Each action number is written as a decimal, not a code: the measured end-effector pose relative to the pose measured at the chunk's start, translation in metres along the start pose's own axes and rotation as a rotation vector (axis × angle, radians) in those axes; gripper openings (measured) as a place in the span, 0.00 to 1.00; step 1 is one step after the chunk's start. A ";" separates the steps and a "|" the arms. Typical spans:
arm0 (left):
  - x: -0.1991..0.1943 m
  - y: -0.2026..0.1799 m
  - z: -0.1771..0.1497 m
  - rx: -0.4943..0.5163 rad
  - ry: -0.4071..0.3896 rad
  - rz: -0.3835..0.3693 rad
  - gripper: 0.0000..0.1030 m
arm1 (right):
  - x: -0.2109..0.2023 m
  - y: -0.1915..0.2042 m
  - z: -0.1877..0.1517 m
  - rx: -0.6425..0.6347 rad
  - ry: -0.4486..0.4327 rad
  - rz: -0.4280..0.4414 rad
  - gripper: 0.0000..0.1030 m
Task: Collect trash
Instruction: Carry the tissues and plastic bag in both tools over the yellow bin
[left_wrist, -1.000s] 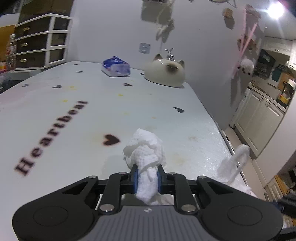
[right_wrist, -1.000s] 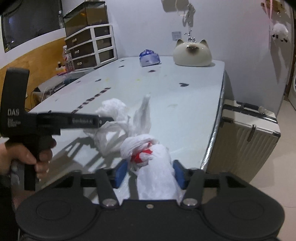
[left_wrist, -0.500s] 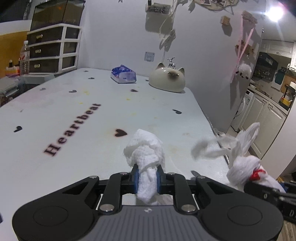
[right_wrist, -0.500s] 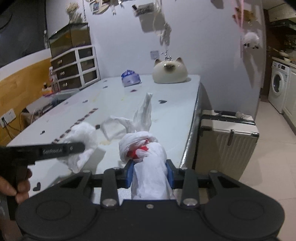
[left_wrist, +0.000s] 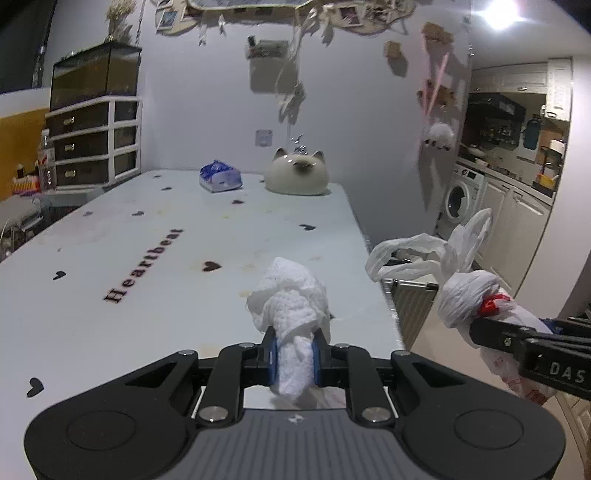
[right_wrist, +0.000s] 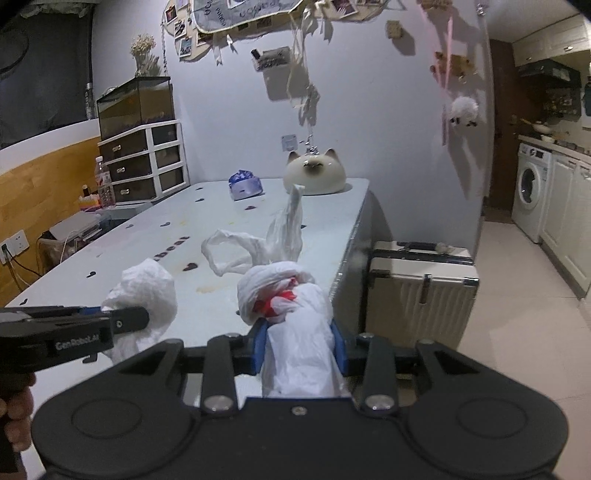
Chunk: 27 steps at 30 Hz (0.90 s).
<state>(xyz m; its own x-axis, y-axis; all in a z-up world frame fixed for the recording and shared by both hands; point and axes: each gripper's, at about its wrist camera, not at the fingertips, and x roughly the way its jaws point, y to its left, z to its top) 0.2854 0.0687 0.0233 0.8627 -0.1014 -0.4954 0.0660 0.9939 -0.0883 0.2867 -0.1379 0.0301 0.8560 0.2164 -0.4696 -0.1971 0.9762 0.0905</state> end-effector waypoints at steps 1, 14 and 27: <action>-0.005 -0.004 -0.001 0.004 -0.005 -0.001 0.18 | -0.006 -0.002 -0.002 0.001 -0.004 -0.006 0.36; -0.056 -0.076 -0.026 0.052 -0.034 -0.057 0.18 | -0.082 -0.044 -0.030 0.021 -0.048 -0.080 0.36; -0.069 -0.171 -0.064 0.119 -0.033 -0.133 0.18 | -0.143 -0.121 -0.073 0.084 -0.064 -0.188 0.36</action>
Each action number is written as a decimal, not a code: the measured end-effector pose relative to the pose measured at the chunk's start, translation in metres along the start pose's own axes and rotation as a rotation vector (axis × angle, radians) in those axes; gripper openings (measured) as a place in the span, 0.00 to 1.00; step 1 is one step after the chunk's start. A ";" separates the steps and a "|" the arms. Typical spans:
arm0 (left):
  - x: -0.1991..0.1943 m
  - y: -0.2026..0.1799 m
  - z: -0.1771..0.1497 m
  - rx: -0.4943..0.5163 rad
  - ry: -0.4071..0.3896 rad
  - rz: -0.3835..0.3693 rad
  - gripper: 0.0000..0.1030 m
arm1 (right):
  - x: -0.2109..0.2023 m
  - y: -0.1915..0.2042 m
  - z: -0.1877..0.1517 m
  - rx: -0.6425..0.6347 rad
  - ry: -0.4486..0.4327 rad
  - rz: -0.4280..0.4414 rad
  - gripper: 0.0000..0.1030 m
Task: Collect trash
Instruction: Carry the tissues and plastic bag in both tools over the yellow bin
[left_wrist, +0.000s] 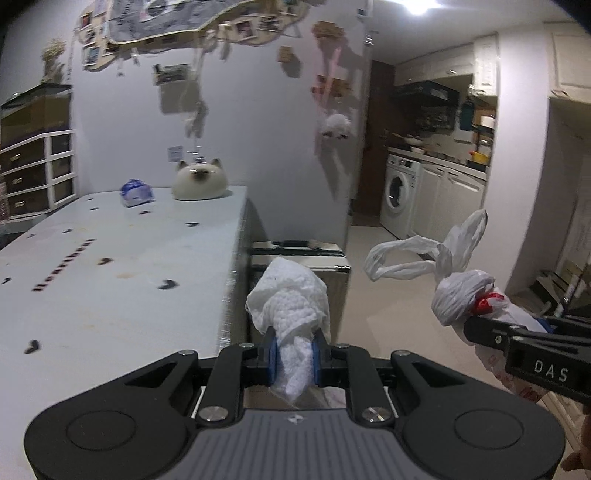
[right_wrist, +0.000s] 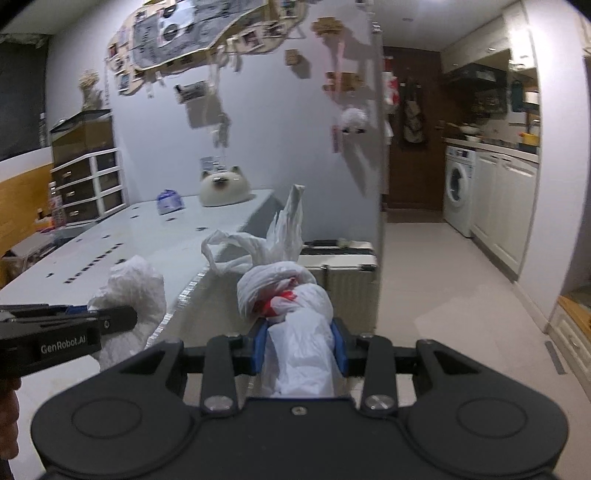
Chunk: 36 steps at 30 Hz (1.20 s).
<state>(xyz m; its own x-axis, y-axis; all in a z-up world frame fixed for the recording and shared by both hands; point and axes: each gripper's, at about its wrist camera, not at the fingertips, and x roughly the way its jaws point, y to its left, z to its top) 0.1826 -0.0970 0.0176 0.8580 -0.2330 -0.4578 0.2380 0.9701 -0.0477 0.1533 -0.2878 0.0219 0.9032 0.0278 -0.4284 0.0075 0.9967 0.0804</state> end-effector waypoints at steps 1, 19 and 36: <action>0.002 -0.009 -0.002 0.008 0.002 -0.011 0.18 | -0.002 -0.009 -0.003 0.008 0.000 -0.010 0.36; 0.087 -0.103 -0.066 0.041 0.155 -0.115 0.18 | 0.026 -0.110 -0.090 0.120 0.130 -0.152 0.36; 0.253 -0.062 -0.173 -0.032 0.449 -0.006 0.18 | 0.188 -0.139 -0.222 0.323 0.425 -0.152 0.36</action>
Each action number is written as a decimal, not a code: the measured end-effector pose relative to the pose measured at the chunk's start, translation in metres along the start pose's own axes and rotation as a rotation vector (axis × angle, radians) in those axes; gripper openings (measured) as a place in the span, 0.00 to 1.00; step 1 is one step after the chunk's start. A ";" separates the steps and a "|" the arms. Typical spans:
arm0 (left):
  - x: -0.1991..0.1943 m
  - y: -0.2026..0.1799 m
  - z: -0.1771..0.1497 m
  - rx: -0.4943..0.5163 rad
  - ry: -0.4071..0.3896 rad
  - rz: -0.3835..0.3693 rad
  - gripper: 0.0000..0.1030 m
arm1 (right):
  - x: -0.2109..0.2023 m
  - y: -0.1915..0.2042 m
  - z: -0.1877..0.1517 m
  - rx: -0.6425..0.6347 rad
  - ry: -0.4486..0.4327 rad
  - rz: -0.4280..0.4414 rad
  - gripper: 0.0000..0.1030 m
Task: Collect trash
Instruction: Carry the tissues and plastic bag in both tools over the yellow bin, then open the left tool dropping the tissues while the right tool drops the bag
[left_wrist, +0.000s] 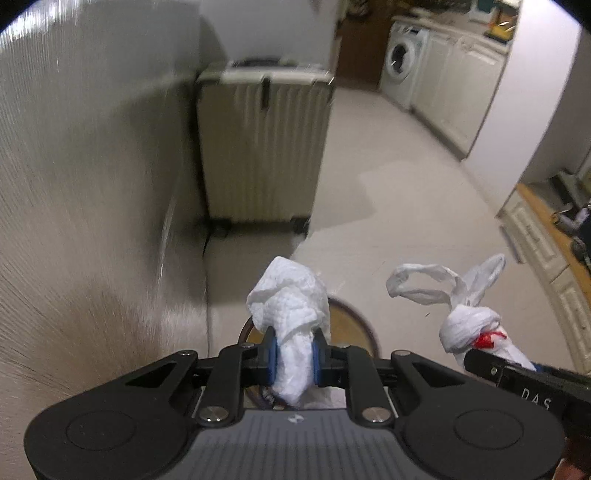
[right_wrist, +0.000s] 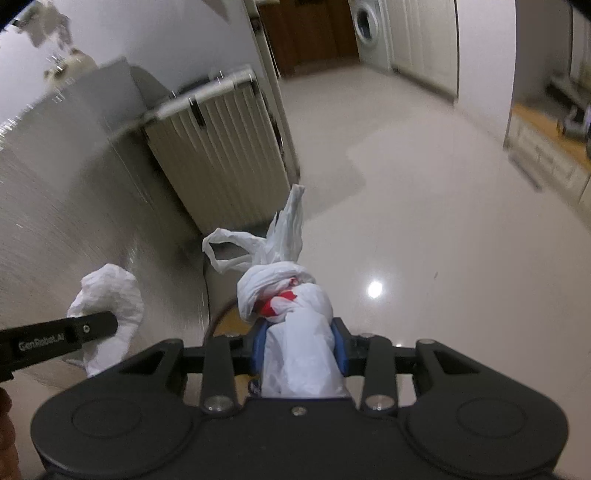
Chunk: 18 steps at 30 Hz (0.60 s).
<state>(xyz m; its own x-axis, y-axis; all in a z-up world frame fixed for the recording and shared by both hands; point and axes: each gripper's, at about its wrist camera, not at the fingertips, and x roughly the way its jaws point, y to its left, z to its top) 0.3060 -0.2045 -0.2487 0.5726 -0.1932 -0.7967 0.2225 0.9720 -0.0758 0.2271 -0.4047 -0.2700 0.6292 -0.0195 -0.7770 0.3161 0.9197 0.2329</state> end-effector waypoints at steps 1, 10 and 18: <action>0.012 0.003 -0.002 -0.008 0.018 0.005 0.18 | 0.013 0.000 -0.003 0.011 0.020 -0.001 0.36; 0.096 0.022 -0.017 -0.039 0.133 0.019 0.18 | 0.104 -0.009 -0.023 0.073 0.150 0.009 0.36; 0.151 0.029 -0.029 -0.049 0.203 0.009 0.18 | 0.173 -0.001 -0.013 0.055 0.229 0.047 0.36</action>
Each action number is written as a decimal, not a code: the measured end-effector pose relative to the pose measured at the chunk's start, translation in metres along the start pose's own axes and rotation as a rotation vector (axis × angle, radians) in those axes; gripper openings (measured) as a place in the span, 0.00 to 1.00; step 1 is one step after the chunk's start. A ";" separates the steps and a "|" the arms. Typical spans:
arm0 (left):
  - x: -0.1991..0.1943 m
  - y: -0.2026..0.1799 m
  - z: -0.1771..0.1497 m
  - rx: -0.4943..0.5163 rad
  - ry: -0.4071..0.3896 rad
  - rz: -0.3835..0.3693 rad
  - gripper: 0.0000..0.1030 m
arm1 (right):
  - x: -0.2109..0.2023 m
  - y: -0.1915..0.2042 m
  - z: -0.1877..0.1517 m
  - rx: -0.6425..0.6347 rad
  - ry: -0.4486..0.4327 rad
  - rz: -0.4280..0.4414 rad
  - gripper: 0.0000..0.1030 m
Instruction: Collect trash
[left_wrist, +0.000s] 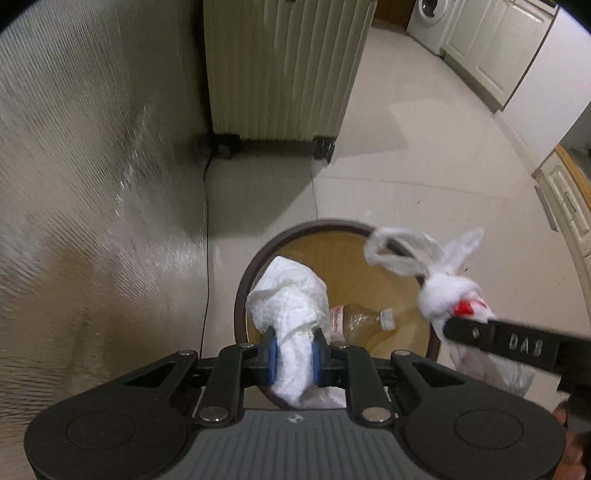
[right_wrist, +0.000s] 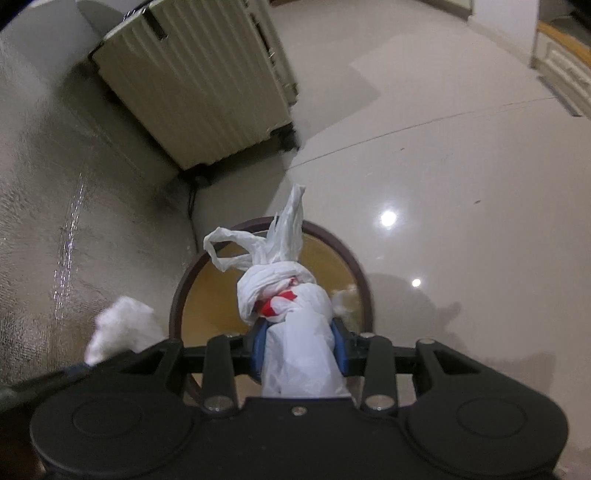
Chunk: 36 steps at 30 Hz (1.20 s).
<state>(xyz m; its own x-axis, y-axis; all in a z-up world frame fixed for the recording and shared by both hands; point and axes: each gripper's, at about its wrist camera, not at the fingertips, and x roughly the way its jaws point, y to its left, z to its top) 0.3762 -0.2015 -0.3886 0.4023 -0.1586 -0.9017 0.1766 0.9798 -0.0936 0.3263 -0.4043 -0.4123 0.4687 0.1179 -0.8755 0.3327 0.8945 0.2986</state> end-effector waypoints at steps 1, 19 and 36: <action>0.007 0.002 -0.001 -0.004 0.014 -0.003 0.18 | 0.006 0.002 0.001 -0.007 0.012 0.003 0.36; 0.078 -0.004 -0.019 -0.032 0.194 -0.112 0.61 | 0.056 0.012 0.026 0.003 0.061 0.013 0.36; 0.072 0.012 -0.012 -0.002 0.201 0.008 0.82 | 0.063 0.010 0.017 -0.098 0.147 -0.066 0.73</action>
<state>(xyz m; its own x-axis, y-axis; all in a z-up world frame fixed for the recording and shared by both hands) 0.3967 -0.2002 -0.4598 0.2163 -0.1234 -0.9685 0.1724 0.9812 -0.0865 0.3727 -0.3952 -0.4581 0.3215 0.1124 -0.9402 0.2738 0.9395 0.2060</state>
